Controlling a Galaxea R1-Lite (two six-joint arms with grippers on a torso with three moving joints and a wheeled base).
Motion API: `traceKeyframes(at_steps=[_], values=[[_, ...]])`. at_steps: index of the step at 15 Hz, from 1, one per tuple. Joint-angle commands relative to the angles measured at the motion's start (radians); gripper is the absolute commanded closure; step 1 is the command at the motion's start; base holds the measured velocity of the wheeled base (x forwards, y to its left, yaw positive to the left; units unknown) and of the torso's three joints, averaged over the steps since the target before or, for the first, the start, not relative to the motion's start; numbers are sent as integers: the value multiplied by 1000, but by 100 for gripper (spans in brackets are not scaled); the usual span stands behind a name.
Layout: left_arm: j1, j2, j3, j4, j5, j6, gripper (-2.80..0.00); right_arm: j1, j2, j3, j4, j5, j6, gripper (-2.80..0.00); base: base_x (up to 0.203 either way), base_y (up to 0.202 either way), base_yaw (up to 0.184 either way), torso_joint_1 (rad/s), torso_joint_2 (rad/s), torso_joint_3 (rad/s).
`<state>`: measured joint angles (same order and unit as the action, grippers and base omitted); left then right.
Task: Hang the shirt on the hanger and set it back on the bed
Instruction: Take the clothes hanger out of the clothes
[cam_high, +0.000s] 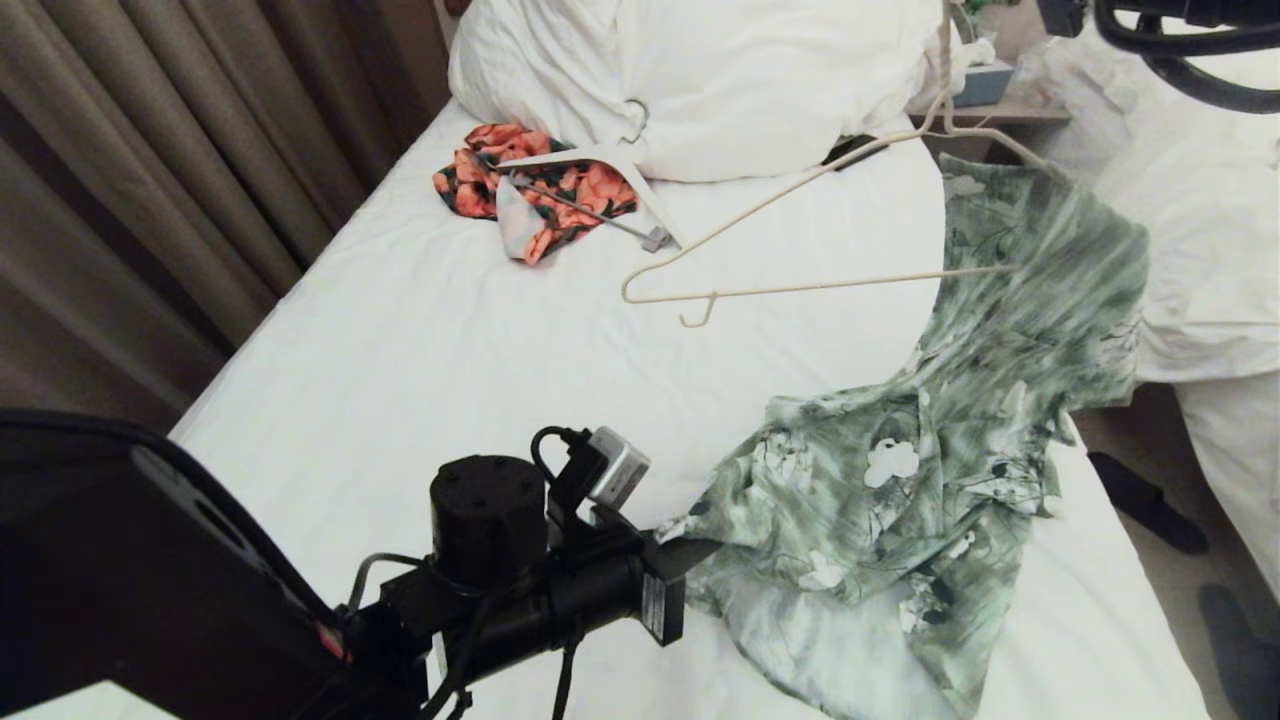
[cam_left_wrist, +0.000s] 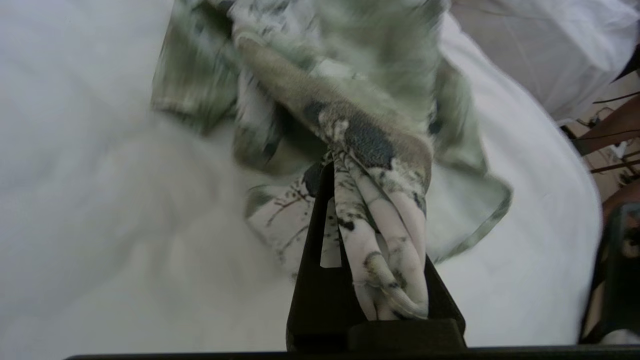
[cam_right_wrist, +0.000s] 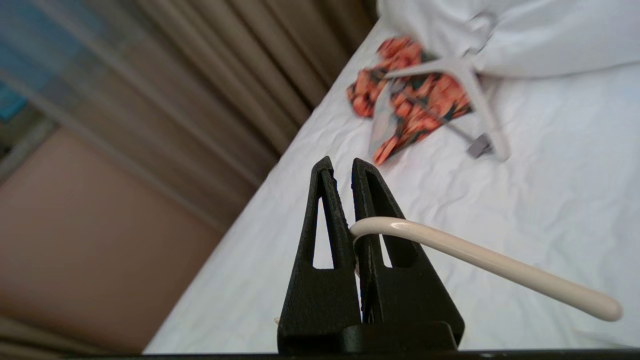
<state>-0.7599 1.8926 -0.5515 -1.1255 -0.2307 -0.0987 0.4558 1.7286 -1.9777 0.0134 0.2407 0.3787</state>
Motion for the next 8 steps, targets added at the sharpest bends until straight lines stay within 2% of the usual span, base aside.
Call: traceKeyframes(at_steps=[1,3,5,6,8], values=[[-17,-96,-92,150,1,-13,0,37,49,0,0,-8,-15,0,0,0,0,0,0,0],[-30,-125,-130,180,8,-64,0,66,71,0,-58,-57,-36,0,0,0,0,0,0,0],[-30,-130,-171,229,28,-66,0,98,82,-1,-90,-60,-45,0,0,0,0,0,0,0],[-31,-157,-191,262,33,-67,0,120,96,-1,-93,-62,-78,0,0,0,0,0,0,0],[-73,-182,-206,352,34,-81,0,159,103,-1,-123,-88,-115,0,0,0,0,0,0,0]])
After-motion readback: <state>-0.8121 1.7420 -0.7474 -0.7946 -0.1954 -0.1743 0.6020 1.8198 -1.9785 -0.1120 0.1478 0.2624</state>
